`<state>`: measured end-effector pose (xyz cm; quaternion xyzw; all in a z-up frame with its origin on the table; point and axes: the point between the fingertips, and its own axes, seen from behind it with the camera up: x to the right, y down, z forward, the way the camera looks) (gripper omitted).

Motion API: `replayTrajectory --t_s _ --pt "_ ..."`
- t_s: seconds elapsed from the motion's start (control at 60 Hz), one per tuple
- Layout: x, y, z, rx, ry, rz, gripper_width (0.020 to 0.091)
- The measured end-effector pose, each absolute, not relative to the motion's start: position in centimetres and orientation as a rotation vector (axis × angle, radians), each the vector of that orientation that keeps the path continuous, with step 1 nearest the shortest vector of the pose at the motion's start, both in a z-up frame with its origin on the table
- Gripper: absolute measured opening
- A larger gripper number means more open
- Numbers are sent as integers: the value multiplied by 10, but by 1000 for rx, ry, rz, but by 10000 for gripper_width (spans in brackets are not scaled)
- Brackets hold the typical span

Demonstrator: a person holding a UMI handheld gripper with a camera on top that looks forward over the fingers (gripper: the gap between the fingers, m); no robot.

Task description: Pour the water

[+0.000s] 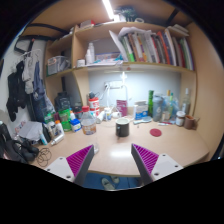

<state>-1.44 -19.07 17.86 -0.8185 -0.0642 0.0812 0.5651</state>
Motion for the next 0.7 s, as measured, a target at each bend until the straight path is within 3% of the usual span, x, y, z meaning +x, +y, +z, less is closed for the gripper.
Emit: replayTrajectory --t_s 0.217,0.35,0.6,0.65,0.7 --pt "-94 -106 121 -1899 -275 272 851" --pt "-139 -58 88 -1874 -336 298 823" --pt "-174 16 59 -1827 -285 262 810" --pt "-177 24 58 -1822 -270 254 775" --pt "-177 30 57 -1814 -255 247 561"
